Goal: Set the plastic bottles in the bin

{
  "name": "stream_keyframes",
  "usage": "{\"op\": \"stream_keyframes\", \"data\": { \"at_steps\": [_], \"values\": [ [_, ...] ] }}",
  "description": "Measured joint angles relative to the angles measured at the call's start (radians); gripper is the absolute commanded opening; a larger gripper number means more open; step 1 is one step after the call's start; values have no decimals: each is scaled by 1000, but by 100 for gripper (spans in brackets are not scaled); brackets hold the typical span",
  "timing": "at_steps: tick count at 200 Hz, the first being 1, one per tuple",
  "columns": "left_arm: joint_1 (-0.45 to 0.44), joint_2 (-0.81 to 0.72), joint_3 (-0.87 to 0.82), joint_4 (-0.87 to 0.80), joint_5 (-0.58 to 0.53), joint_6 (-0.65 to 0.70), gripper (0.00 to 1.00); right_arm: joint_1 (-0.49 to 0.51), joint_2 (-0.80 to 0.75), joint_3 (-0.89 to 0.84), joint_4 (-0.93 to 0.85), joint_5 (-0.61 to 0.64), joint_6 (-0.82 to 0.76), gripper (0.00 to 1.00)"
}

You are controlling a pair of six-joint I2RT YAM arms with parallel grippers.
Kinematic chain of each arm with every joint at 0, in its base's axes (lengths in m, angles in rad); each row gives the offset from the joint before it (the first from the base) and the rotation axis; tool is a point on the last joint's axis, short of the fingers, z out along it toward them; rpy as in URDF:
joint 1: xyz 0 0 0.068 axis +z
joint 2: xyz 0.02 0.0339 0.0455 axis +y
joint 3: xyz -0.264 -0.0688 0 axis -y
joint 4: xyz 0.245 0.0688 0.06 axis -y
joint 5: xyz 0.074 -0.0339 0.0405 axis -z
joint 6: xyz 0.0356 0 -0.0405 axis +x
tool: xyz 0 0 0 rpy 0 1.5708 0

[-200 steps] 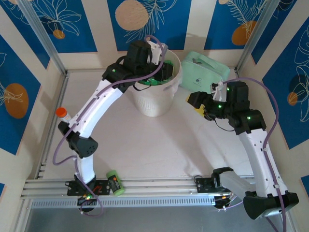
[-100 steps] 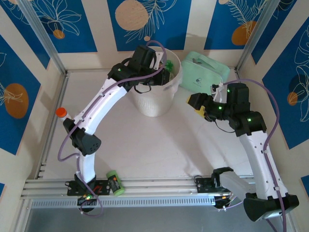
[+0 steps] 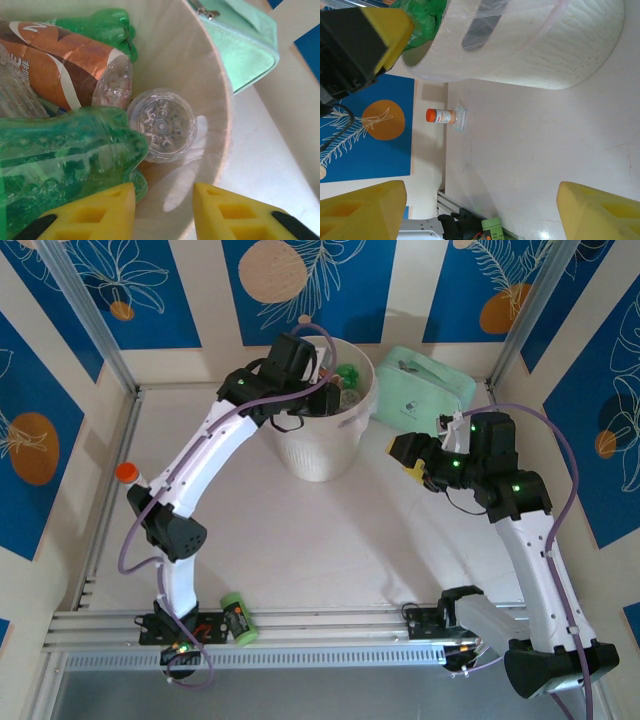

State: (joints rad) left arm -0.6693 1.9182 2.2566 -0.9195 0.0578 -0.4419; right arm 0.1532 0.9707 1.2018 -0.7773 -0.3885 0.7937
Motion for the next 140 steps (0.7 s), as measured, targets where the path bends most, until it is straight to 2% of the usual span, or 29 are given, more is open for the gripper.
{"op": "stream_keyframes", "data": {
  "at_steps": [30,75,105,140],
  "values": [
    [14,-53,0,22,3,-30,34,0,0,0,0,0,0,79],
    [98,-83,-16,53,4,-58,30,0,0,0,0,0,0,79],
    [115,-82,-103,64,4,-59,28,0,0,0,0,0,0,79],
    [115,-98,-182,171,17,-71,27,0,0,0,0,0,0,79]
  ]
}}
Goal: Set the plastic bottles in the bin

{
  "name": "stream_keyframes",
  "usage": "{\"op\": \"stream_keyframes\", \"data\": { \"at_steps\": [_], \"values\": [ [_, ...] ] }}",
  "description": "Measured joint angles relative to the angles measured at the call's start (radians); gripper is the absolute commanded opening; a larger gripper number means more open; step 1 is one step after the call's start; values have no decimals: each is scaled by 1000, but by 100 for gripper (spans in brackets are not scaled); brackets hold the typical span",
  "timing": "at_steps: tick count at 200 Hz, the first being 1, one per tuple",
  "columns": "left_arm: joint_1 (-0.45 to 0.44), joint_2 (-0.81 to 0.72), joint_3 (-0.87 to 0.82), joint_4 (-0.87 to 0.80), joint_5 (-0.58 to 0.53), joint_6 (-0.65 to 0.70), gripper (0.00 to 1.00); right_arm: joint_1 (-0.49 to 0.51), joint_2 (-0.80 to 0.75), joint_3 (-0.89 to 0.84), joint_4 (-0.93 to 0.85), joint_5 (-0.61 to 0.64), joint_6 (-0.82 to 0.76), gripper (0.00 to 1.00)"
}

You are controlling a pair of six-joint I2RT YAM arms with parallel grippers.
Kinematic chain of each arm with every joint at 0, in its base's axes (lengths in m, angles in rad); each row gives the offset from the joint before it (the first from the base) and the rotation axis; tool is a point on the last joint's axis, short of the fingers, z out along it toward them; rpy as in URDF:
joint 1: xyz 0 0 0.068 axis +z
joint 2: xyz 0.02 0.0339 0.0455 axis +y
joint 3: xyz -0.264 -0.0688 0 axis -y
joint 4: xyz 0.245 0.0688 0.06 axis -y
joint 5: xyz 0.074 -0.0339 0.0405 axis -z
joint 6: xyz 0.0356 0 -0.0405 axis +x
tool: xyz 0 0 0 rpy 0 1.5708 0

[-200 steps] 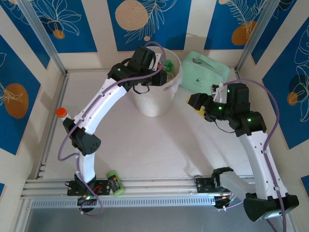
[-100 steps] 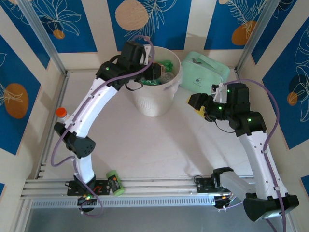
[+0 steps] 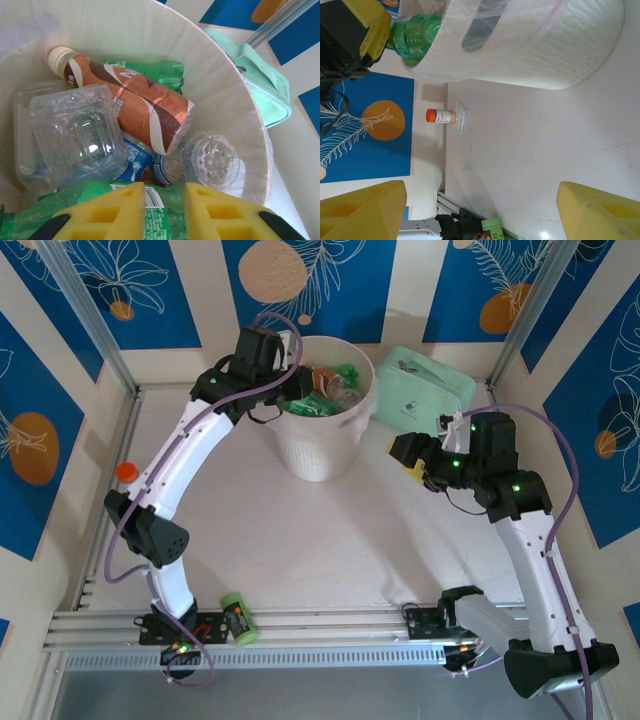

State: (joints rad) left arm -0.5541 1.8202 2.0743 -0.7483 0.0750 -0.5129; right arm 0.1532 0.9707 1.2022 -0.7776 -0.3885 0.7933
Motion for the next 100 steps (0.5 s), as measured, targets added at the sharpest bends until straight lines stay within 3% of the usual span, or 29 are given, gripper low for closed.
{"op": "stream_keyframes", "data": {
  "at_steps": [31,45,100],
  "values": [
    [0,-14,-31,40,10,-13,29,0,0,0,0,1,0,79],
    [0,-15,-27,37,10,-11,35,0,0,0,0,5,0,79],
    [0,-48,33,-38,-6,4,85,-5,0,44,-29,71,-12,85]
  ]
}}
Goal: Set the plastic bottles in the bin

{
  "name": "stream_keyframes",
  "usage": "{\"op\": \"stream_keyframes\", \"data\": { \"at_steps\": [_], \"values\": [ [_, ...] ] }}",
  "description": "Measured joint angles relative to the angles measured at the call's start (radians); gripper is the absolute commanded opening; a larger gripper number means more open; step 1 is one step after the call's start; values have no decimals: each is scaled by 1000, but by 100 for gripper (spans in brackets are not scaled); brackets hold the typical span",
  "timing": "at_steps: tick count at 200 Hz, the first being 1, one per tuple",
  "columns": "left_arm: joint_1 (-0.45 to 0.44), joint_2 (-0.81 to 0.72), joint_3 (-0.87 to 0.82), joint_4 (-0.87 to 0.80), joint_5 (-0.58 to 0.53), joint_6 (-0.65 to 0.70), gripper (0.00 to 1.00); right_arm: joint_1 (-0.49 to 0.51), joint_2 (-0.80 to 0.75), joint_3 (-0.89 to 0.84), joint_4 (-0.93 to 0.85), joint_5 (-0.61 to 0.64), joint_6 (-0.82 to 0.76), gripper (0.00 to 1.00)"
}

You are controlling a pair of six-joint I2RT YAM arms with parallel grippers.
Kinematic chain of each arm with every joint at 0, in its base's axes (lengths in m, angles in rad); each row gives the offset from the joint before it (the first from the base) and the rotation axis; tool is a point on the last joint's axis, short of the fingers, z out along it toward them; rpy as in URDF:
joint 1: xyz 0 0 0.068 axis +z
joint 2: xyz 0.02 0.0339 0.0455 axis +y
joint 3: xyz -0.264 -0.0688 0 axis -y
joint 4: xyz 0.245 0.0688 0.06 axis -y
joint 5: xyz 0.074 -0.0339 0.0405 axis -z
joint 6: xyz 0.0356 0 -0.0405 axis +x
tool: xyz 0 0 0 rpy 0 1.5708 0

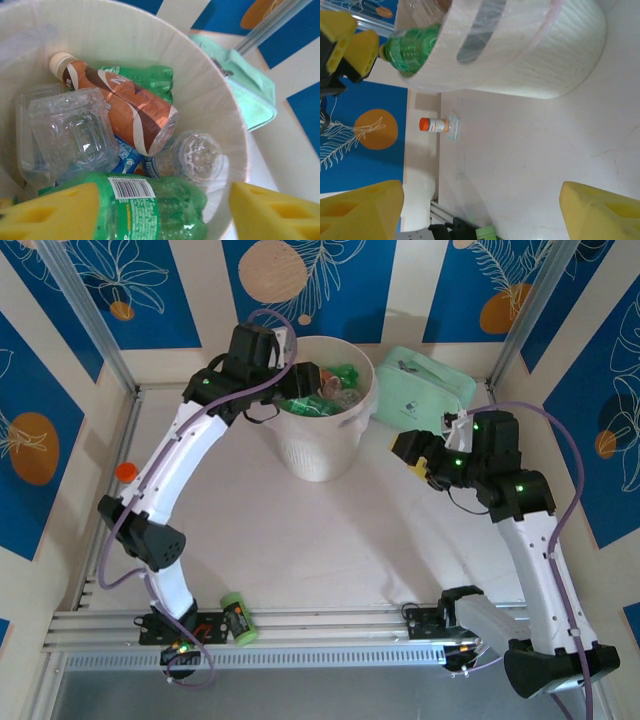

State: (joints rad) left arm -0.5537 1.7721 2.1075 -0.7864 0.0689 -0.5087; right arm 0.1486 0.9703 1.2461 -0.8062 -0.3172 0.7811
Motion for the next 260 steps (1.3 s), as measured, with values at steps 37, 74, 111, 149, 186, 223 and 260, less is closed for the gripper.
{"op": "stream_keyframes", "data": {
  "at_steps": [37,74,111,149,186,223,260],
  "values": [
    [4,-164,-23,18,-63,47,100,0,-32,42,5,130,-35,95],
    [29,-513,-388,177,-279,129,100,-44,-100,-84,58,343,13,88],
    [91,-775,-1025,468,-575,264,100,-99,-209,-510,229,544,-14,99],
    [190,-737,-1543,669,-740,351,100,-29,-140,-690,431,831,-200,99],
    [264,-597,-1678,1013,-767,416,100,-22,40,-837,808,1005,-370,99],
    [319,-391,-1781,1404,-707,489,100,-45,252,-896,1102,968,-497,99],
    [396,-281,-1782,1617,-540,520,100,-109,427,-892,1446,768,-563,99]
  ]
}}
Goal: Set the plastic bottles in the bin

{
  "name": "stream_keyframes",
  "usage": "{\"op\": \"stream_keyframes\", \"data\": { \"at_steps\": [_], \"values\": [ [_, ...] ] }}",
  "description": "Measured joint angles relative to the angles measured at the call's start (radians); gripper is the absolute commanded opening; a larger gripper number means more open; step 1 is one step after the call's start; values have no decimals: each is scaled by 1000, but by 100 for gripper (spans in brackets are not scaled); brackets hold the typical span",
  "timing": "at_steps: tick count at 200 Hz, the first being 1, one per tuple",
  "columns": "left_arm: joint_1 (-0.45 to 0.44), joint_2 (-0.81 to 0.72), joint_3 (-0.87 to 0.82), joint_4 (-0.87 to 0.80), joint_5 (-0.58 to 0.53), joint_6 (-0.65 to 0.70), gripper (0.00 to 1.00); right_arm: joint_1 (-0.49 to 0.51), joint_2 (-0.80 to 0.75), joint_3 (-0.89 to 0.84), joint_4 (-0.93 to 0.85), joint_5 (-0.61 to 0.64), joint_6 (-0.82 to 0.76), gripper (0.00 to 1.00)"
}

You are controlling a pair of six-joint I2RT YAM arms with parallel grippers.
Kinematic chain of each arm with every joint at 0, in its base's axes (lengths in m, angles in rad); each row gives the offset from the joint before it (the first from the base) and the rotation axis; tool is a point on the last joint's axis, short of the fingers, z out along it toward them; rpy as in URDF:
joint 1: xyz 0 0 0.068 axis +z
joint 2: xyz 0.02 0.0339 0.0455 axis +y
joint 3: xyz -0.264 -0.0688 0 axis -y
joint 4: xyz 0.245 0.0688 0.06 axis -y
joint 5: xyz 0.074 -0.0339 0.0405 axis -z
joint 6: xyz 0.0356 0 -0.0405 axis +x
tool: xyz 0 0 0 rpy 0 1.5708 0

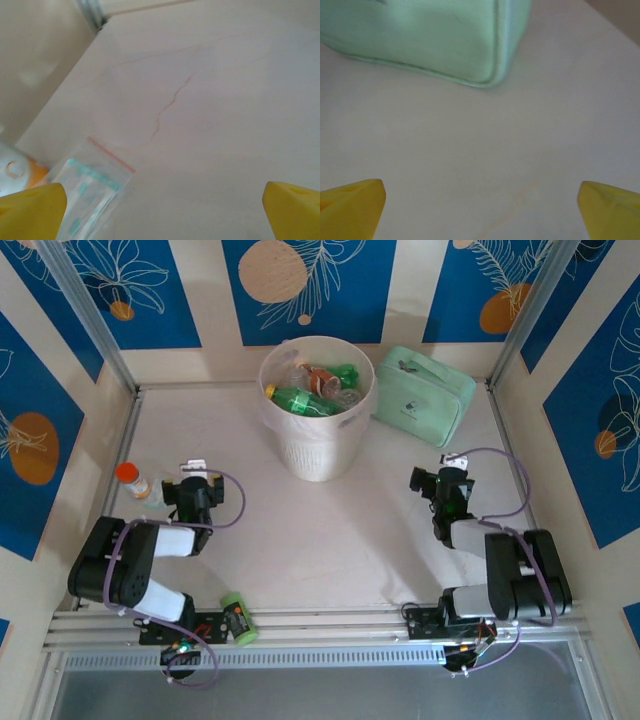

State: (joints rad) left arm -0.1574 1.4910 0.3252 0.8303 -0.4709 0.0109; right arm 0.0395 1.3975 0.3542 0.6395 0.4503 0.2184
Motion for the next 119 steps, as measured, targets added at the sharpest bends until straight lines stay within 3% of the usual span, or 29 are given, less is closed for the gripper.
{"op": "stream_keyframes", "data": {
  "at_steps": [13,48,119],
  "values": [
    [13,50,3,91,62,10,100,-36,71,9,58,-98,-15,99],
    [68,71,7,117,185,2,100,-45,125,16,120,-220,-45,99],
    [74,71,7,134,235,-2,100,-32,125,27,158,-254,-70,99]
  ]
}}
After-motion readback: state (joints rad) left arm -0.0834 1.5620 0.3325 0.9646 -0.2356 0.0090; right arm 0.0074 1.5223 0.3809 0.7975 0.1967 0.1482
